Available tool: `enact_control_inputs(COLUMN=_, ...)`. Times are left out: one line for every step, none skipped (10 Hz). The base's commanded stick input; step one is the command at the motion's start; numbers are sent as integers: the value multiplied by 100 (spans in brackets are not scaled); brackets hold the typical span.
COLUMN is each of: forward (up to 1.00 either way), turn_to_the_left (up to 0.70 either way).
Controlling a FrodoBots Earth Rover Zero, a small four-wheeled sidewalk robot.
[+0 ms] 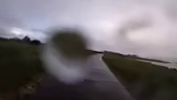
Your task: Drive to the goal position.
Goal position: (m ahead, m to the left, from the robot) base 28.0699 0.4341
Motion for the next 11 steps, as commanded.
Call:
enact_control_inputs(forward=70, turn_to_the_left=0)
enact_control_inputs(forward=70, turn_to_the_left=0)
enact_control_inputs(forward=70, turn_to_the_left=-1)
enact_control_inputs(forward=70, turn_to_the_left=-4)
enact_control_inputs(forward=70, turn_to_the_left=-14)
enact_control_inputs(forward=70, turn_to_the_left=-14)
enact_control_inputs(forward=70, turn_to_the_left=-14)
enact_control_inputs(forward=70, turn_to_the_left=-14)
enact_control_inputs(forward=70, turn_to_the_left=-14)
enact_control_inputs(forward=70, turn_to_the_left=-14)
enact_control_inputs(forward=70, turn_to_the_left=0)
